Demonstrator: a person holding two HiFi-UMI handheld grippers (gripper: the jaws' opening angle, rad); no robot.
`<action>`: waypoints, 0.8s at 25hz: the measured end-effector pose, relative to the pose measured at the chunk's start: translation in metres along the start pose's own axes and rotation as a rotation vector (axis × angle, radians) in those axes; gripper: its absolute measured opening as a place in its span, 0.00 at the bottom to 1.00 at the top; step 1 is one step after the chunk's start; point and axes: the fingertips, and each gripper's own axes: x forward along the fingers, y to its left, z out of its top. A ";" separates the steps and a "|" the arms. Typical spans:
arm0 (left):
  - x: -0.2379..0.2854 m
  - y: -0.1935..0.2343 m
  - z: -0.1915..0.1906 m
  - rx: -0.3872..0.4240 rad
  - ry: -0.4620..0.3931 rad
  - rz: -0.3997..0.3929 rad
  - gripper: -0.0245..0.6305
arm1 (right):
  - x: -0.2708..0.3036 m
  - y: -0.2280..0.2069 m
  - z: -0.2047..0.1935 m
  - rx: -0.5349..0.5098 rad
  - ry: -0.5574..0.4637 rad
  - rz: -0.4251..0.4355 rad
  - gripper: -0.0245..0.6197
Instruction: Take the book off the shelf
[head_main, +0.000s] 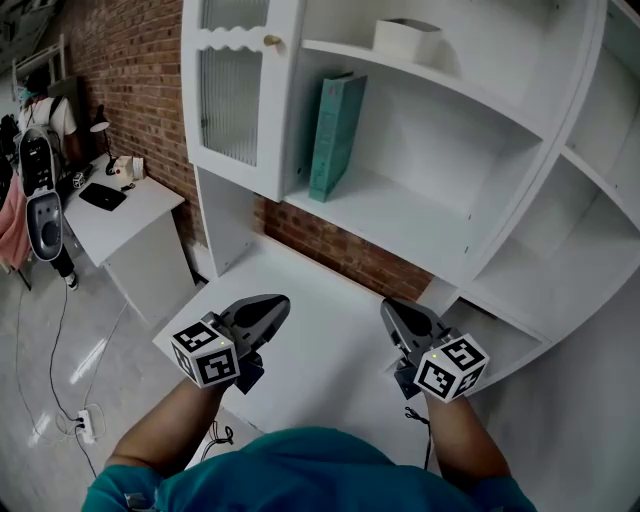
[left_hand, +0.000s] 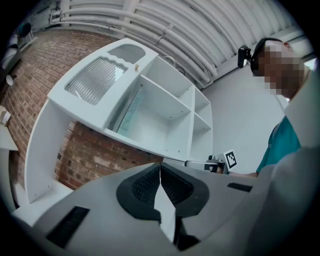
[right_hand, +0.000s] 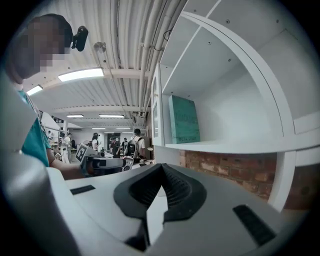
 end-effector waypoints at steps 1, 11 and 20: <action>0.007 -0.002 0.006 0.011 -0.005 0.019 0.07 | -0.001 -0.005 0.008 -0.010 -0.008 0.008 0.07; 0.065 -0.004 0.096 0.138 -0.013 0.119 0.07 | 0.014 -0.017 0.080 -0.097 -0.068 0.021 0.07; 0.108 0.021 0.151 0.230 0.044 0.234 0.40 | 0.034 -0.019 0.121 -0.148 -0.086 -0.021 0.07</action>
